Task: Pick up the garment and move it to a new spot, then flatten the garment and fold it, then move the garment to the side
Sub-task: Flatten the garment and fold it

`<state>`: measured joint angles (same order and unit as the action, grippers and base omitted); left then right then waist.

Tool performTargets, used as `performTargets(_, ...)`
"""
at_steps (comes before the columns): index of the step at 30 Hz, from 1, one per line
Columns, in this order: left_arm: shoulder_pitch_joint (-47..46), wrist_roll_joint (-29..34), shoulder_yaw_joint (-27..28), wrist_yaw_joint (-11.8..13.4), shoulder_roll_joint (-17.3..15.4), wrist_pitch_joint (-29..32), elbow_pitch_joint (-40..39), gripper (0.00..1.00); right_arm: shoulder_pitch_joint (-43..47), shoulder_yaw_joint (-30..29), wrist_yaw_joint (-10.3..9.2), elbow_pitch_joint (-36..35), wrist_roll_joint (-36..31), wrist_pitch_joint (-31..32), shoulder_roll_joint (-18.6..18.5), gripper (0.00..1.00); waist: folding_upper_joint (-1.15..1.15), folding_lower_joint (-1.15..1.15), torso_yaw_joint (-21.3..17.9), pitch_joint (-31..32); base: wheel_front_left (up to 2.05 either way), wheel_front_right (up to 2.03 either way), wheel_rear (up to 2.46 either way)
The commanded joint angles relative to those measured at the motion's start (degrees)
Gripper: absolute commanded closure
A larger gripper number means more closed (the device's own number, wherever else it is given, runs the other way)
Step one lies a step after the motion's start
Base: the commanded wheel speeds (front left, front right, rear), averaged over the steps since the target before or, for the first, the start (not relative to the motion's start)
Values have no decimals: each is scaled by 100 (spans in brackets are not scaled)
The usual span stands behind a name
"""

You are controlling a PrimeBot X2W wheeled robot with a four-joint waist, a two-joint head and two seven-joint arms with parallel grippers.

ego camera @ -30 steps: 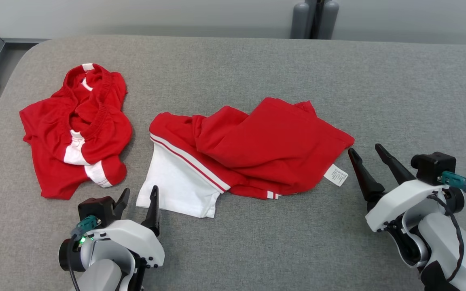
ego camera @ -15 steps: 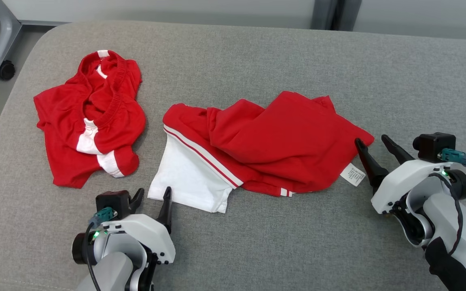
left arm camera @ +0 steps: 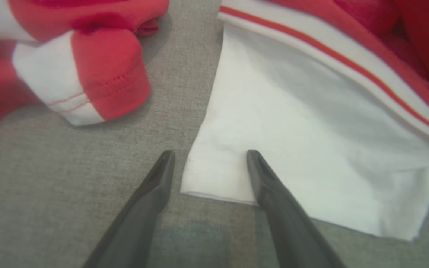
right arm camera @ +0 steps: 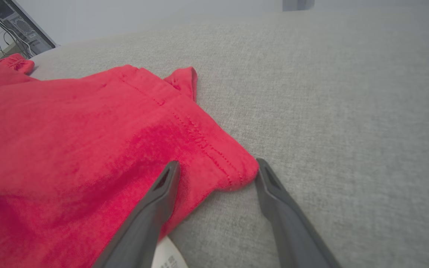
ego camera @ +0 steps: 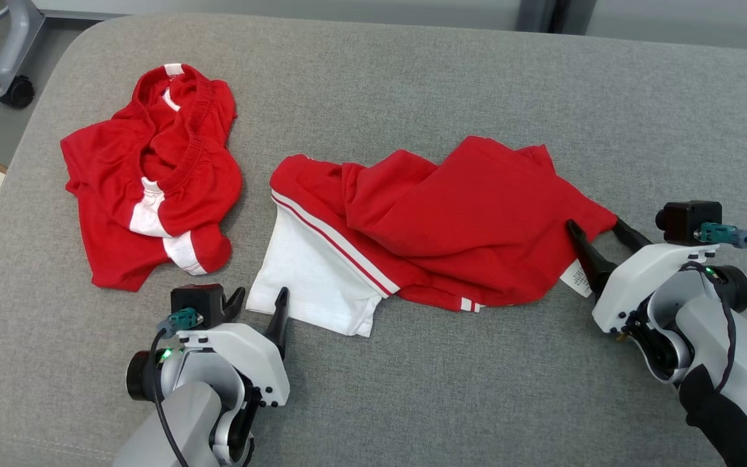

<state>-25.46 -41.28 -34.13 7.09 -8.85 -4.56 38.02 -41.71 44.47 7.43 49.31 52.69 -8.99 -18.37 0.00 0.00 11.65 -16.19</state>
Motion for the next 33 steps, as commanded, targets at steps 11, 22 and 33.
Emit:
performTargets(11,80,-65,-146,-147,76,131,323,100,-26,409,11,14,377,-216,-65,100,0,0,-7,100,0,0,0)
performTargets(22,162,-115,56,-184,-173,-350,-259,100,209,-445,11,-756,374,-637,-251,100,0,0,-72,565,0,0,0)
performTargets(33,207,-42,277,79,-908,-119,-2118,100,1303,-2251,11,-2573,-524,-633,-110,100,0,0,-424,1190,0,0,0)
